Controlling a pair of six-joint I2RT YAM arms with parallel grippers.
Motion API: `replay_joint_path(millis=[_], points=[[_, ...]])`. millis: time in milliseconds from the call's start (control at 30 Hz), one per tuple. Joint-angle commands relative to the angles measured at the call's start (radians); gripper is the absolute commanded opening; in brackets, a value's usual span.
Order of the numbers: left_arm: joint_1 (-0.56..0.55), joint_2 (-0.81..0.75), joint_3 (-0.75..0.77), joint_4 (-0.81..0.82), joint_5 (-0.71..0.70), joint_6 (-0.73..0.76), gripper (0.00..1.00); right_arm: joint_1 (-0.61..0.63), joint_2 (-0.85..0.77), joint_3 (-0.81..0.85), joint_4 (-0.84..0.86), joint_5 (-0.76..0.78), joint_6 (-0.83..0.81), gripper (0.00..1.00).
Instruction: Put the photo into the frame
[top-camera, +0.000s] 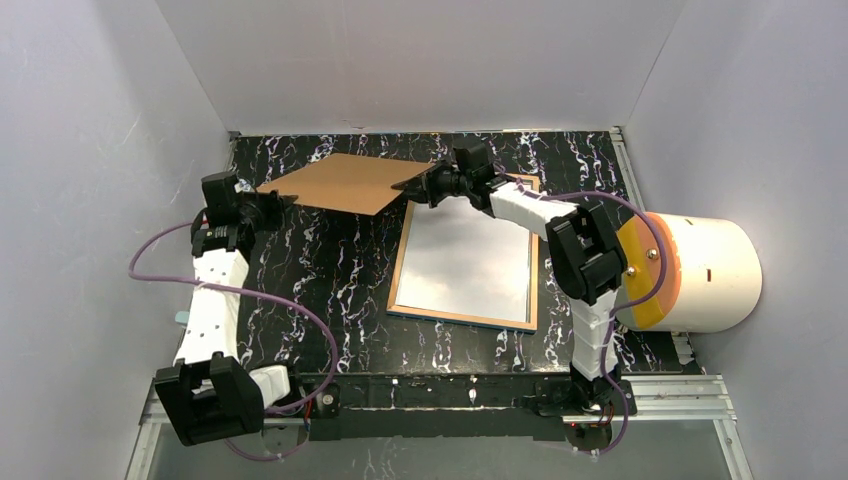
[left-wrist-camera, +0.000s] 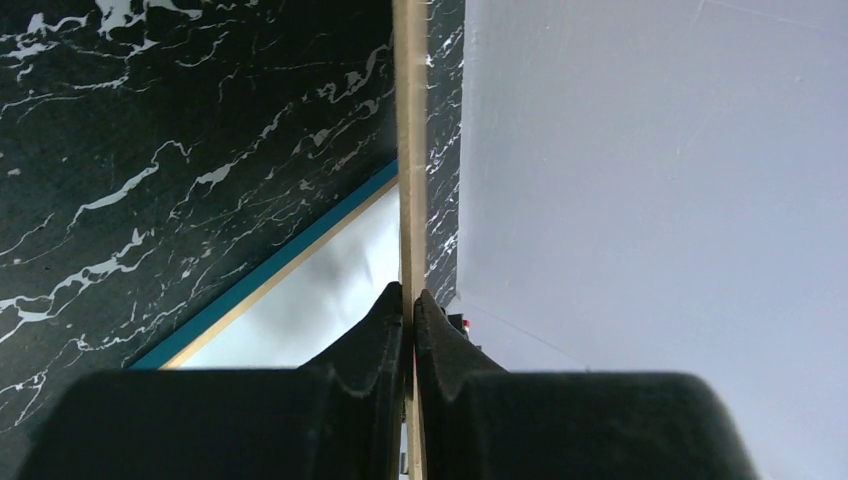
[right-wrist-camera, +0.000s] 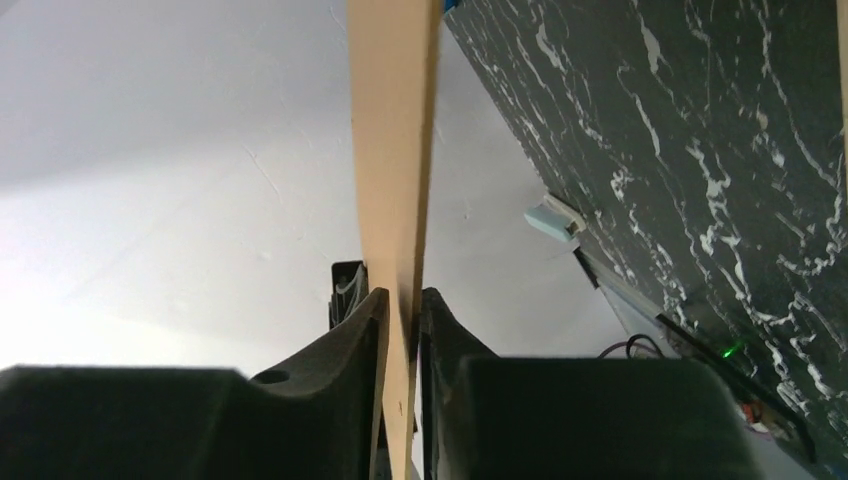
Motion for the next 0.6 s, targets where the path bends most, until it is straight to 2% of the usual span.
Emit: replay_joint_path(millis=[0, 67, 133, 300, 367, 467, 567], points=[[-0.003, 0.019, 0.099, -0.047, -0.044, 0.053, 0.0, 0.019, -0.132, -0.062, 0.173, -0.086, 0.052, 0.35], [-0.003, 0.031, 0.131, -0.068, -0.049, 0.063, 0.0, 0.016, -0.156, -0.098, 0.192, -0.096, 0.048, 0.5], [-0.002, 0.043, 0.153, -0.084, -0.047, 0.065, 0.0, 0.008, -0.182, -0.139, 0.218, -0.121, 0.033, 0.6], [-0.003, 0.087, 0.178, -0.073, -0.023, 0.045, 0.0, -0.026, -0.31, -0.282, 0.265, -0.166, -0.032, 0.68], [-0.002, 0.102, 0.184, -0.062, -0.016, 0.034, 0.0, -0.046, -0.359, -0.288, 0.241, -0.165, -0.108, 0.69], [-0.003, 0.124, 0.203, -0.059, -0.001, 0.025, 0.0, -0.085, -0.414, -0.246, 0.155, -0.135, -0.339, 0.69], [-0.003, 0.138, 0.219, -0.061, 0.013, 0.012, 0.0, -0.086, -0.46, -0.166, 0.09, -0.111, -0.743, 0.7]])
